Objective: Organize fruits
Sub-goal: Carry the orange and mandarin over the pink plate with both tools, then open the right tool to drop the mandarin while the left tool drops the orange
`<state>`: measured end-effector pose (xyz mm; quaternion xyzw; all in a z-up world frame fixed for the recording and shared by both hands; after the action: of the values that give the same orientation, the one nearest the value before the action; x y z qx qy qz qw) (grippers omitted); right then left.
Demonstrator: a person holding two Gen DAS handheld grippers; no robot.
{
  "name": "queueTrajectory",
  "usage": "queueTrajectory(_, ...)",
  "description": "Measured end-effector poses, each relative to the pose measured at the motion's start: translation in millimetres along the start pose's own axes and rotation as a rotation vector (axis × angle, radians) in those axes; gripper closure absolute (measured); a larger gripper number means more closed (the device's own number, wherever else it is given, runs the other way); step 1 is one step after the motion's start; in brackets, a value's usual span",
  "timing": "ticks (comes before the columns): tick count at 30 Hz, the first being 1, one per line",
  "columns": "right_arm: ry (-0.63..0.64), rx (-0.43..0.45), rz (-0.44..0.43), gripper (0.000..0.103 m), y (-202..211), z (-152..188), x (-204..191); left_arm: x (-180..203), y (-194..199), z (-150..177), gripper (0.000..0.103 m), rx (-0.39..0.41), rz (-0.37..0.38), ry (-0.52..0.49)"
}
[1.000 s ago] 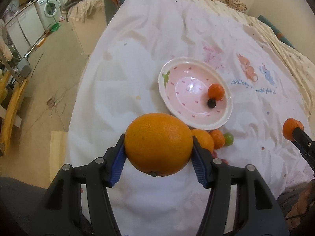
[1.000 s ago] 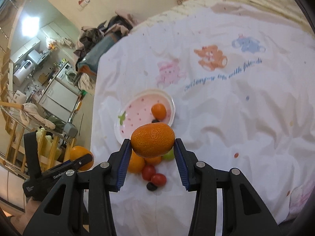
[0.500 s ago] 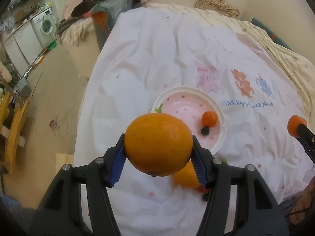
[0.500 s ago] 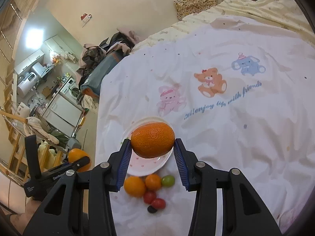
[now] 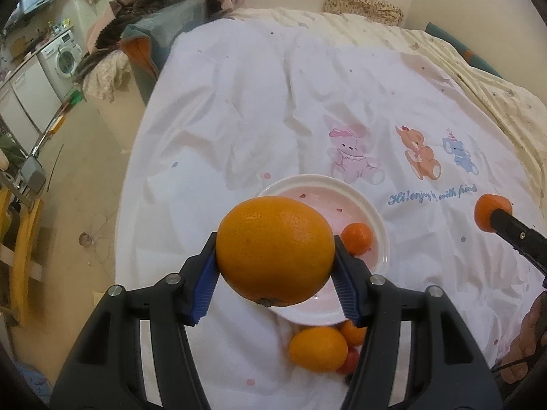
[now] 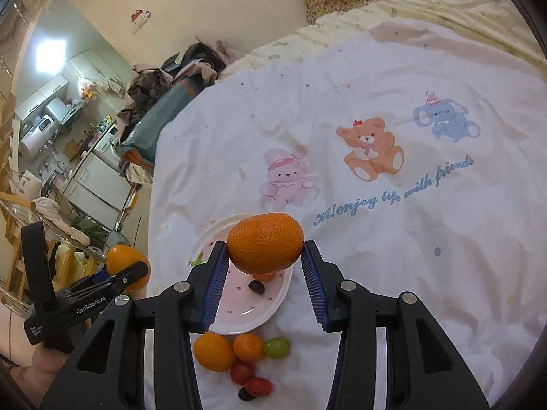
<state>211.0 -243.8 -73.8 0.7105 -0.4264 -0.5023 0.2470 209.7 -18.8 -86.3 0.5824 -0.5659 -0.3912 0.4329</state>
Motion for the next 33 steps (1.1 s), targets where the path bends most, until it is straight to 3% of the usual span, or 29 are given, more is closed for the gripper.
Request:
queueTrajectory(19, 0.005, -0.091, 0.018, 0.057, -69.7, -40.1, 16.3, 5.2, -77.5, -21.7, 0.046, -0.094, -0.003, -0.026)
queueTrajectory(27, -0.031, -0.165, -0.035, 0.057, -102.8, -39.4, 17.3, 7.7, -95.7, -17.6, 0.046, -0.141, 0.004, -0.041)
queueTrajectory(33, 0.012, -0.240, -0.048, 0.056, -133.7, -28.2, -1.3, 1.6, -107.2, -11.5, 0.046, -0.192, 0.027, -0.016)
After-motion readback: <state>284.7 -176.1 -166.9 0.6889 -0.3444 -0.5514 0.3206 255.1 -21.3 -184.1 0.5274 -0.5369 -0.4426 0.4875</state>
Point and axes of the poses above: each gripper's, at about its wrist camera, not at the fingertips, and y roughly against the way its jaws point, x to its right, z to its underside, the point moved 10 cm from there along -y, roughly the way its jaws point, and after that the axes turned 13 degrees about -x, right-handed, at the moved point
